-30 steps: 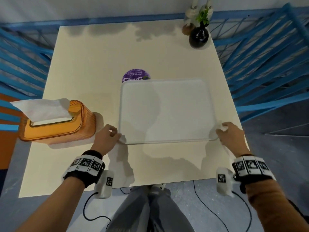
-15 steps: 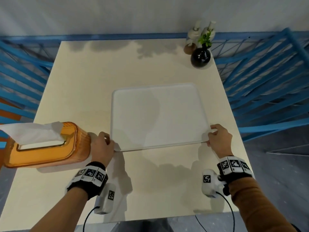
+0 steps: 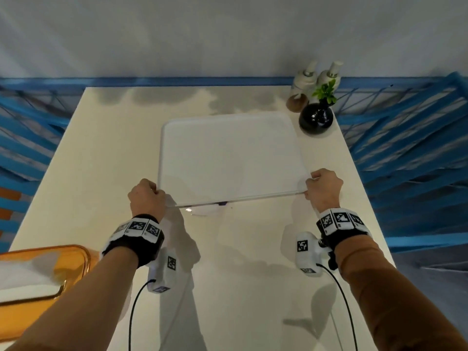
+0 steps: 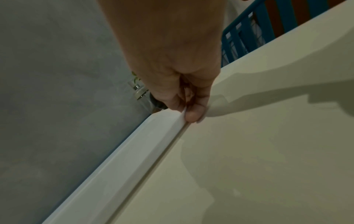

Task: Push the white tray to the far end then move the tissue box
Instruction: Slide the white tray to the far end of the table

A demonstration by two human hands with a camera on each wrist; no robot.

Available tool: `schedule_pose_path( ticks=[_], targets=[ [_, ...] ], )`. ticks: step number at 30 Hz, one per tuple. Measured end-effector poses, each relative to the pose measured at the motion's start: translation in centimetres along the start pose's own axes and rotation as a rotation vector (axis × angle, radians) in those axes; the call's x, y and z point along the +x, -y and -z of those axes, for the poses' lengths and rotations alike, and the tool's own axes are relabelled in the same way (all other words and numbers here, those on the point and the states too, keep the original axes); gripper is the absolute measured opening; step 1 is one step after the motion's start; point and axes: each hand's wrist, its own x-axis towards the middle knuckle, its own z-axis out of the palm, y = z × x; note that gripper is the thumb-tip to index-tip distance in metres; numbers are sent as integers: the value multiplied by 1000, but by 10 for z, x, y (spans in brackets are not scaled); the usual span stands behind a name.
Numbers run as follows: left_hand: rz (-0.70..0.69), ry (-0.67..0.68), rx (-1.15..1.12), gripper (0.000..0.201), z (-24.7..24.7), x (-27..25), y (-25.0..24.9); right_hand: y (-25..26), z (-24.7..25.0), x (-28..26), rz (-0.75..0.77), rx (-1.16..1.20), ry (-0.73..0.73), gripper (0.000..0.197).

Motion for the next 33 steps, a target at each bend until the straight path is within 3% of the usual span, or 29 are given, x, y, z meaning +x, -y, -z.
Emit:
schedule_pose_path(
  ticks=[8,19,29,33],
  targets=[
    [-32,-27,60,28,-2,62,-31,43,-25,43,17,18,-50,15],
    [-44,-24,84,26,-12,113,-60,79,-41,78,-36,-50,-86,25],
    [-15,10,102,31,-10,120,-67,68,-39,85,-44,35,-2,30],
    [-52,2,92,43,0,102,-74,96,-12,45,14,-68,38,35]
  ],
)
